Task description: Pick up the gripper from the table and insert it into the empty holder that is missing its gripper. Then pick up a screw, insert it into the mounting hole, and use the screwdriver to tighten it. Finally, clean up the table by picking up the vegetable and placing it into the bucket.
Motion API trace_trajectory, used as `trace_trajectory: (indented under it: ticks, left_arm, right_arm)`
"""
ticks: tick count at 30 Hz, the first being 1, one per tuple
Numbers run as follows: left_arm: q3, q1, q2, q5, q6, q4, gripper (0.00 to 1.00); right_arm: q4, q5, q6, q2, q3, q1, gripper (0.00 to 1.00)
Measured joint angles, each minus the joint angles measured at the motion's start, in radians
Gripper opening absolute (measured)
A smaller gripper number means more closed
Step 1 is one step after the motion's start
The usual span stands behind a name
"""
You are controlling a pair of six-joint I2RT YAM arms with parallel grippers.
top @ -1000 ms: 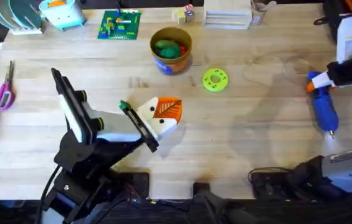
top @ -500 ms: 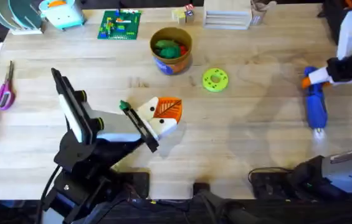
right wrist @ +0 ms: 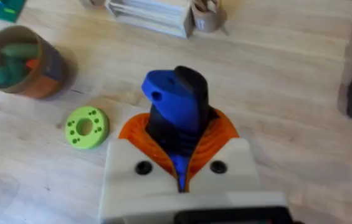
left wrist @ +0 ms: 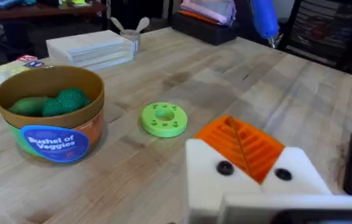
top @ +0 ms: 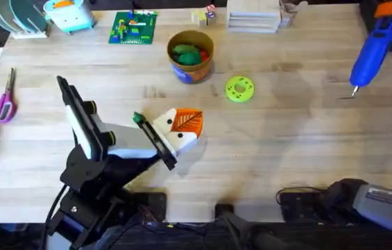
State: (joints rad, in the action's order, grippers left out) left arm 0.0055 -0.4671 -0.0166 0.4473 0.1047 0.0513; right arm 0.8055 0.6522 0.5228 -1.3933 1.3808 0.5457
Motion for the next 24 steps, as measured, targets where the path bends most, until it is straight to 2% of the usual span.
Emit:
trace_trajectory:
  ticks: [6, 15, 20, 24]
  left_arm:
    - [0.0, 0.0, 0.0, 0.0, 0.0, 0.0, 0.006]
    - [0.0, 0.0, 0.0, 0.0, 0.0, 0.0, 0.006]
    - [0.0, 0.0, 0.0, 0.0, 0.0, 0.0, 0.006]
    - [0.0, 0.0, 0.0, 0.0, 0.0, 0.0, 0.006]
  right_arm:
    - [-0.032, 0.122, -0.009, 0.157, 0.0, -0.03, 0.023]
    - [-0.007, 0.175, -0.021, 0.363, -0.01, -0.052, 0.023]
    - [-0.027, 0.191, -0.023, 0.501, -0.106, -0.052, 0.023]
    - [-0.167, 0.247, -0.065, 0.607, -0.256, -0.052, 0.023]
